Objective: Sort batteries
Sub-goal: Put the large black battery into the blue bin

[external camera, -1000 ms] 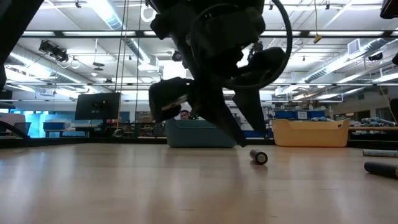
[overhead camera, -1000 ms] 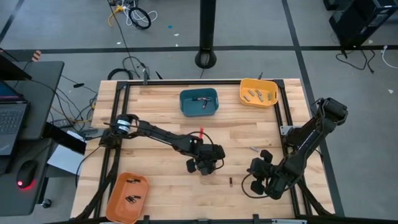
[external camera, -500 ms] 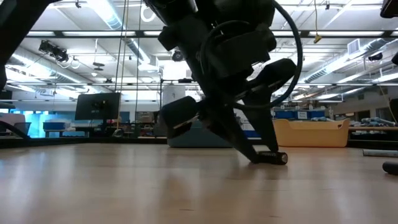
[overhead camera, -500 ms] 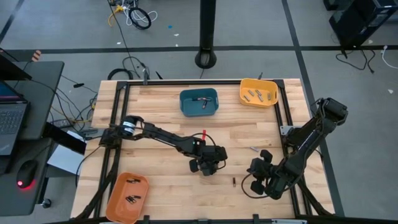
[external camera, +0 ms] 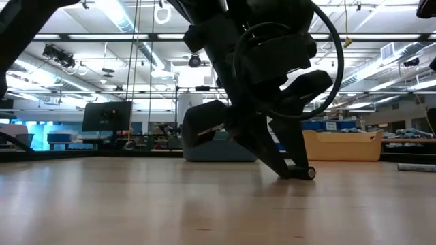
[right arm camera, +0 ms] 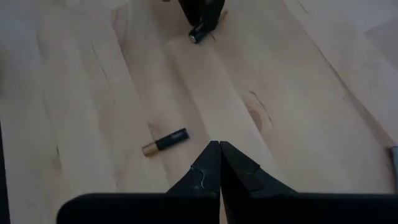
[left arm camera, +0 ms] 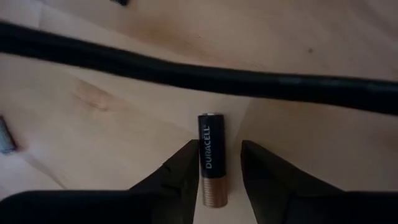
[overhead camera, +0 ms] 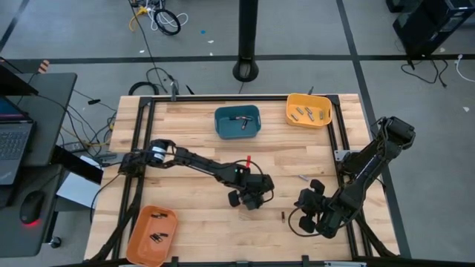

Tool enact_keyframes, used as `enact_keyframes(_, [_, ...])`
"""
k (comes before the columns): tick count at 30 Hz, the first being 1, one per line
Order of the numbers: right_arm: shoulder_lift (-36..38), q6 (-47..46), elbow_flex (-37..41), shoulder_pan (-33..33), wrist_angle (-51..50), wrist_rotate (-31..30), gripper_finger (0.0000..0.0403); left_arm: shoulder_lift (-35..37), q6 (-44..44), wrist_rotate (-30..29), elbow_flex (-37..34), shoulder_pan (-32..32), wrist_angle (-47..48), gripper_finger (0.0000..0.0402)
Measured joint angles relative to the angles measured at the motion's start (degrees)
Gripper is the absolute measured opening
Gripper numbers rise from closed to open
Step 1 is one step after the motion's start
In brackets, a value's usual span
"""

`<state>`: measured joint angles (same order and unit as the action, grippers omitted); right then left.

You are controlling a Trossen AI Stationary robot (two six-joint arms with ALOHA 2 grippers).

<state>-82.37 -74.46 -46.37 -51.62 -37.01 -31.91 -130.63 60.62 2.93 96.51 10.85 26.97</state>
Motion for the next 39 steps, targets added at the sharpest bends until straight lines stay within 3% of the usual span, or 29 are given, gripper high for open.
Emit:
enact_keyframes(14, [0.0, -0.3, 0.0, 0.0, 1.0, 0.4, 0.0009, -0.6, -6.8, 1.7, 0.1, -1.3, 5.2, 0.0046])
enact_keyframes(21, [-0.4, -1.4, 0.0, -1.2, 2.7, 7.4, 0.0009, 1.2, -9.0, -0.9, -0.2, -1.5, 10.3, 0.0046])
enact_keyframes(27, [-7.4, 0.9, 0.0, -2.0, 10.5, 10.9, 0.0009, 6.0, -13.3, -1.2, -1.0, -4.1, 14.0, 0.0046])
enact_keyframes(32, [-12.9, 0.0, 0.0, -2.5, 14.4, 11.1, 0.0009, 11.5, -17.1, -1.4, -0.6, -7.0, 15.5, 0.0045])
enact_keyframes(39, [-14.7, -3.7, -0.1, -3.5, 14.0, 10.2, 0.0009, 18.3, -23.0, -1.2, -0.4, -12.5, 18.8, 0.0044])
